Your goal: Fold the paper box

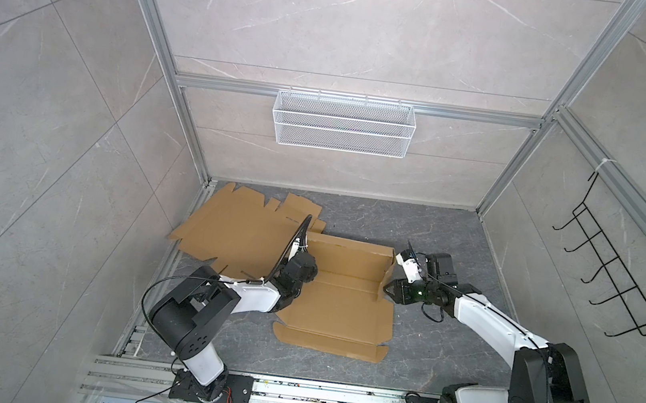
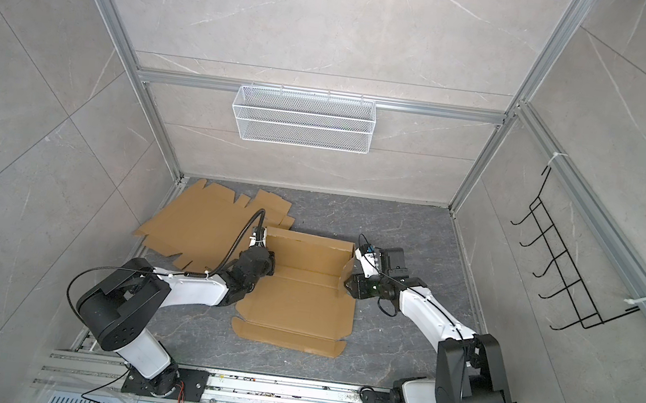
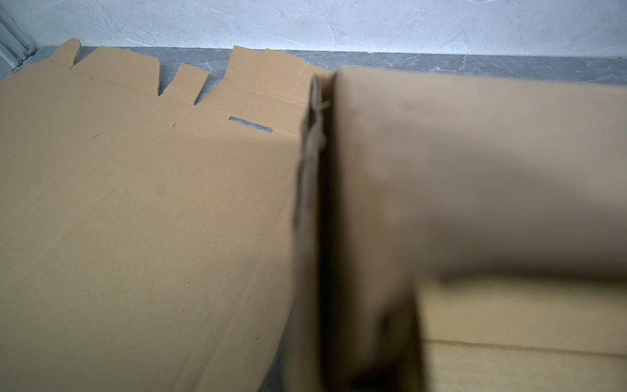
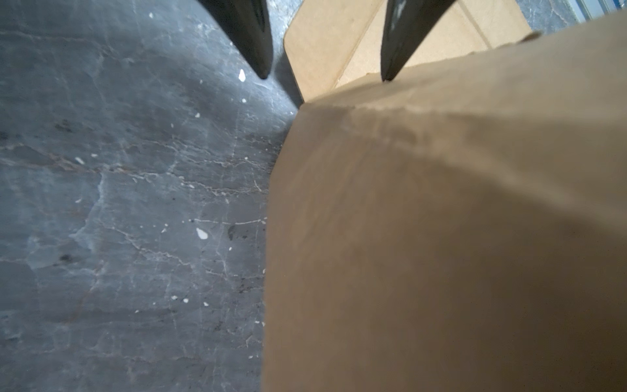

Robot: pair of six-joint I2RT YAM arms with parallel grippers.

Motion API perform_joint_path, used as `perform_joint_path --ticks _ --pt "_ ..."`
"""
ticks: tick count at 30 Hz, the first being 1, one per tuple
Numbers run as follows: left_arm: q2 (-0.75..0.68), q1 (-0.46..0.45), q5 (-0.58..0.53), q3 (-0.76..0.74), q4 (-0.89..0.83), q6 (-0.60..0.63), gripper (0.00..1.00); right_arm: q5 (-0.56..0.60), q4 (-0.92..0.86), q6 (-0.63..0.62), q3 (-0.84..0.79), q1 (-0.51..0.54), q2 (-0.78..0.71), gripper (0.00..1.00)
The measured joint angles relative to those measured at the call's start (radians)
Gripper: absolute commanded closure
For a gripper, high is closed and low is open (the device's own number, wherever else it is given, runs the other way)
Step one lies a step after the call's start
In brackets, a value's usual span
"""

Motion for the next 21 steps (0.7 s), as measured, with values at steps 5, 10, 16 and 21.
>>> perform_joint_path --ticks 5,10,16,21 --pt "0.0 0.0 0.0 0.0 0.0 0.0 1.0 0.023 0.014 0.009 0.002 0.0 0.002 0.39" --pt "0.001 0.0 0.007 0.005 -0.005 0.0 1.0 0.075 0.082 0.023 0.03 0.002 0.029 0.38" --pt "0.003 0.0 0.023 0.015 -0.016 0.0 1.0 0.126 0.203 0.048 0.032 0.021 0.067 0.38" --pt "0.003 0.001 0.024 0.019 -0.023 0.0 1.0 0.203 0.268 0.043 0.032 0.076 0.069 0.4"
